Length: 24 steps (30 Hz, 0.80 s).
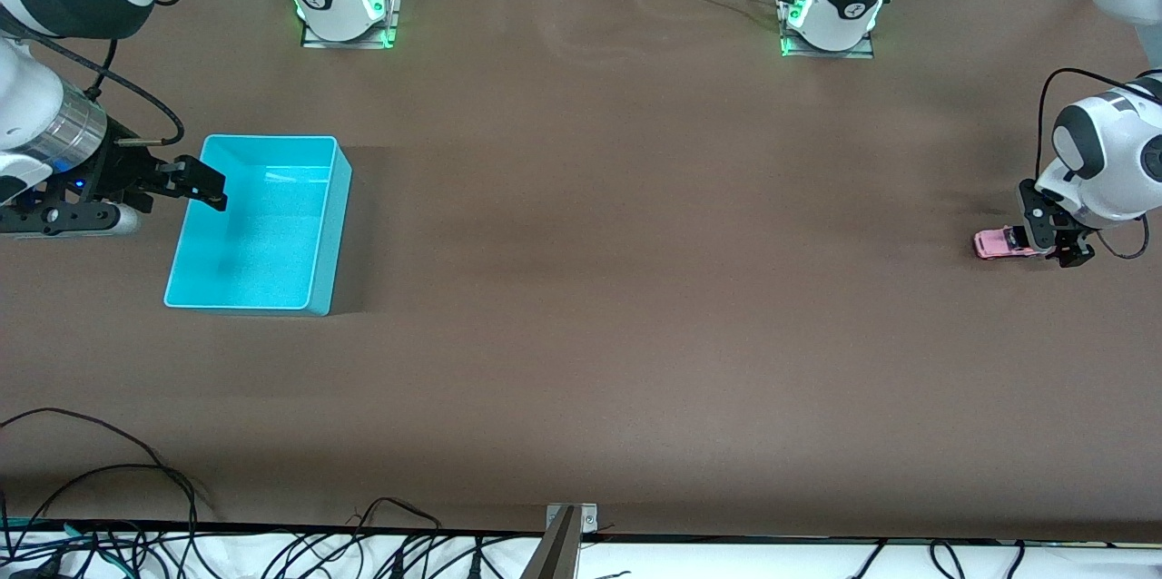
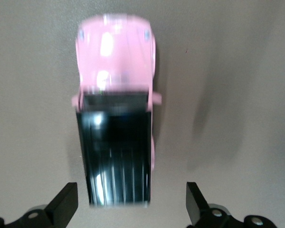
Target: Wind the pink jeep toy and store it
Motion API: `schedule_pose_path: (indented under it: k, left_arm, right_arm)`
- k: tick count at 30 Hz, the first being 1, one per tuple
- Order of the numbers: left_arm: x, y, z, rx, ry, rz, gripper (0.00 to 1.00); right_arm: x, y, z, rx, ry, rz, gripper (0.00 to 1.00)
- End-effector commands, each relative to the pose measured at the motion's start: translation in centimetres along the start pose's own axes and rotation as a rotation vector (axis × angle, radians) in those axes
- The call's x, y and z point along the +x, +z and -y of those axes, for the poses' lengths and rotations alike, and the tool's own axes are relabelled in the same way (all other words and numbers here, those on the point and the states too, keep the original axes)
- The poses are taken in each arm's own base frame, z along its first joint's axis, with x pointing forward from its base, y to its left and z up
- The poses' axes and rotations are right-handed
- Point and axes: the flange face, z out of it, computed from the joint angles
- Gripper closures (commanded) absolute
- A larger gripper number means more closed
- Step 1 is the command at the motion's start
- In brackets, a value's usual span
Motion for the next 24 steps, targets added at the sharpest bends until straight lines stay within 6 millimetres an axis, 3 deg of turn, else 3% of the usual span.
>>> schedule_pose_path:
  k: [1, 7, 13, 19, 24]
  left_arm:
    - [-0.3, -1.0, 0.3, -0.002, 0.018, -0.018, 0.00]
    - [-0.3, -1.1, 0.3, -0.001, 0.015, -0.018, 0.00]
    - [-0.3, -2.7, 1.2, 0.032, 0.013, -0.014, 0.00]
    - [1.1, -3.7, 2.1, 0.065, -0.072, -0.046, 0.00]
    - [3.7, -5.6, 3.4, 0.098, -0.174, -0.089, 0.00]
  right_arm:
    - [-0.1, -0.2, 0.1, 0.010, 0.009, -0.008, 0.00]
    - [-0.1, -0.1, 0.1, 0.010, 0.009, -0.007, 0.00]
    - [-0.1, -0.1, 0.1, 0.010, 0.009, -0.007, 0.00]
    - [-0.1, -0.1, 0.1, 0.010, 0.009, -0.007, 0.00]
    - [-0.1, -0.2, 0.1, 0.010, 0.009, -0.008, 0.00]
